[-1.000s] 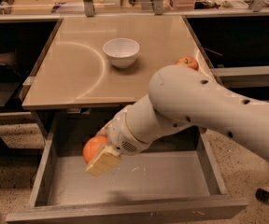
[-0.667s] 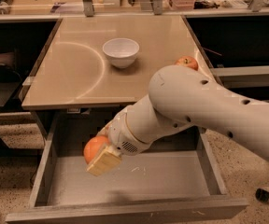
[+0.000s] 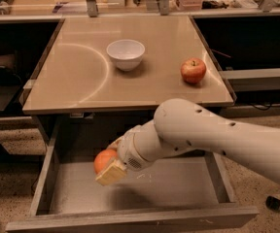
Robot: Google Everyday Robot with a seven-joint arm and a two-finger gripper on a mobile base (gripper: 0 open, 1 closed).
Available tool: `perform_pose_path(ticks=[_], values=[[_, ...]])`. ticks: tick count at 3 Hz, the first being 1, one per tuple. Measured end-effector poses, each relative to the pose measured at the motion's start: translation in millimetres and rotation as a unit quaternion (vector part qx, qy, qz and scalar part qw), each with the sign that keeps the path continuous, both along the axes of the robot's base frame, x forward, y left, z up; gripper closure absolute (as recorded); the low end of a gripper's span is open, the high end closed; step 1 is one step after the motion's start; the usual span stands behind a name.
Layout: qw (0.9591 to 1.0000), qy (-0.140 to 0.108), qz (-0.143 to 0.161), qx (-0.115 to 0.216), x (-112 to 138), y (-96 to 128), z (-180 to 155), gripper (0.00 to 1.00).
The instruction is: Place orange into top drawer
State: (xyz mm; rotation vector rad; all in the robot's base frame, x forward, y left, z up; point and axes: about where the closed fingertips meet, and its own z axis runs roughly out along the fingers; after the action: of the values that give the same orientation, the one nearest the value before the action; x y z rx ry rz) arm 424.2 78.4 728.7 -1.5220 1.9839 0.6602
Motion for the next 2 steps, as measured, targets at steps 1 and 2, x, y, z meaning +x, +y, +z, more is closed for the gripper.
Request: perform_pose_path(ticks=[1,2], values=[[0.9994,0.018,-0.025,0.017,9.3,0.8,-41.7,1.00],[0.9993,0.018,-0.025,0.021,12.3,2.1,-45.8,1.00]])
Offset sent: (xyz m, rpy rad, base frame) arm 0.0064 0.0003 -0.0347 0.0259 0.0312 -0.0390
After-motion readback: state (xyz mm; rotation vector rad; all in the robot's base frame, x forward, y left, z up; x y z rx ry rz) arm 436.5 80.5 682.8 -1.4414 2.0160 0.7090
